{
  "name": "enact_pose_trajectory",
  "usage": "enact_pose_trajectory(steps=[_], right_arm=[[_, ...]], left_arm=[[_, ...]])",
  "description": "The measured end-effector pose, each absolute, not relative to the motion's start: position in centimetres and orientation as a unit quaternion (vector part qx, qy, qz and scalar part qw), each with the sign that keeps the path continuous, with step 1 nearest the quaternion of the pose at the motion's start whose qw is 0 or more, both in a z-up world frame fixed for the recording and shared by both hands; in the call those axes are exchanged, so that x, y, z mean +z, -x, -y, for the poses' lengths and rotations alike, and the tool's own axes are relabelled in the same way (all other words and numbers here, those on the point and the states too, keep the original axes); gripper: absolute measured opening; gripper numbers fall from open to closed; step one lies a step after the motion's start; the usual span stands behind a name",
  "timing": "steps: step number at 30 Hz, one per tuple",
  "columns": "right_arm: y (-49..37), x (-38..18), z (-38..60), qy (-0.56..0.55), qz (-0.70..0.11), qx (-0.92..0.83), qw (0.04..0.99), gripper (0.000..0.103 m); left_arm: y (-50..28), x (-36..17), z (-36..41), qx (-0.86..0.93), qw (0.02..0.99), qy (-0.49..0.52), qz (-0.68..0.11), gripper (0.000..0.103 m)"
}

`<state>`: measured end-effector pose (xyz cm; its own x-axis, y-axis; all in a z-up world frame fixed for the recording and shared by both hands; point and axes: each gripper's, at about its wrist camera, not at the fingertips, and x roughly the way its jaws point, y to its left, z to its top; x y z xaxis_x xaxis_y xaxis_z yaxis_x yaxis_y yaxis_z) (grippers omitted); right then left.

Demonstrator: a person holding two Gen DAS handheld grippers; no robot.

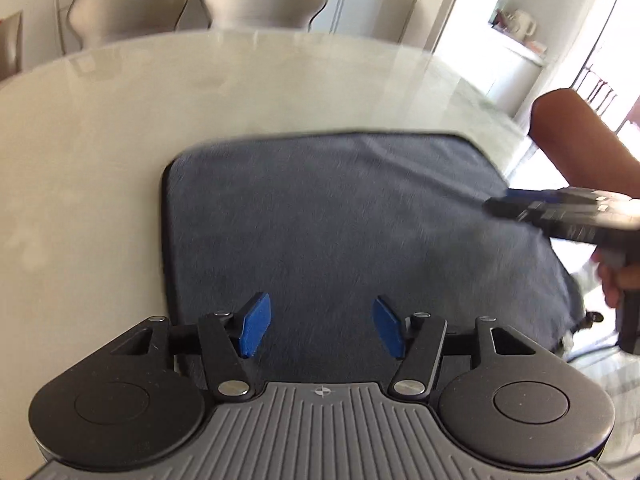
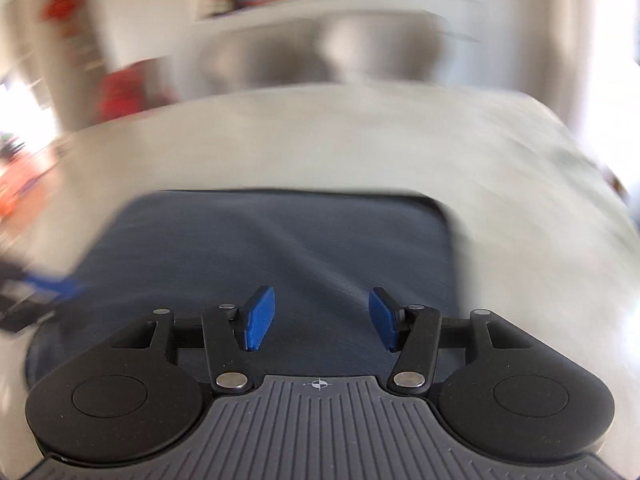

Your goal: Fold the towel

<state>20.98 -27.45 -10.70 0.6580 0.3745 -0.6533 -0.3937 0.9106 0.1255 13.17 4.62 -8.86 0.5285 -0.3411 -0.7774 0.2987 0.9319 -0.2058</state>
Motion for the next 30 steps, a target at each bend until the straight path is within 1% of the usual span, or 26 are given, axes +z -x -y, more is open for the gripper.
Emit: enact_pose_trajectory(steps=[2, 5, 7, 13, 15, 18, 21, 24, 27, 30], right_arm=[[-22.3, -11.3, 25.2, 0.013, -0.353, 0.243, 0.903, 0.056], [-24.0, -12.3, 24.3, 0.004, -0.371, 0.258, 0.892, 0.056], [-23.9, -12.6, 25.4, 0.002, -0.369, 0.249, 0.895, 0.057], [-24.1, -12.6, 31.1, -0.049, -0.367, 0.135, 0.919, 0.057], [-24.5, -12.7, 31.2, -0.051, -0.37, 0.1, 0.922, 0.058], [-24.7, -12.3, 29.6, -0.061, -0.351, 0.156, 0.921, 0.059], [-25.3, -12.6, 24.8, -0.021, -0.354, 0.227, 0.907, 0.059], [-26.1, -13.1, 22.6, -0.006, -0.353, 0.255, 0.9, 0.059], [-26.6, -13.3, 23.8, -0.015, -0.357, 0.238, 0.903, 0.059], [-26.9, -13.3, 26.7, -0.027, -0.361, 0.184, 0.914, 0.058]], left_arm=[[-14.7, -9.0, -3.7, -0.186, 0.882, 0.027, -0.433, 0.065], [-16.6, -9.8, -3.2, -0.173, 0.878, 0.036, -0.446, 0.065], [-16.9, -10.3, -3.5, -0.17, 0.875, 0.036, -0.451, 0.065], [-15.6, -10.2, -5.2, -0.17, 0.877, -0.006, -0.45, 0.064], [-15.4, -9.9, -5.7, -0.164, 0.876, -0.008, -0.453, 0.065], [-16.5, -9.4, -5.9, -0.162, 0.882, 0.015, -0.441, 0.067], [-18.3, -9.3, -4.8, -0.163, 0.888, 0.013, -0.43, 0.068], [-20.1, -9.8, -3.9, -0.165, 0.888, 0.014, -0.429, 0.068], [-20.9, -10.3, -3.9, -0.167, 0.886, 0.008, -0.433, 0.068], [-20.7, -10.4, -4.4, -0.174, 0.887, -0.008, -0.427, 0.067]])
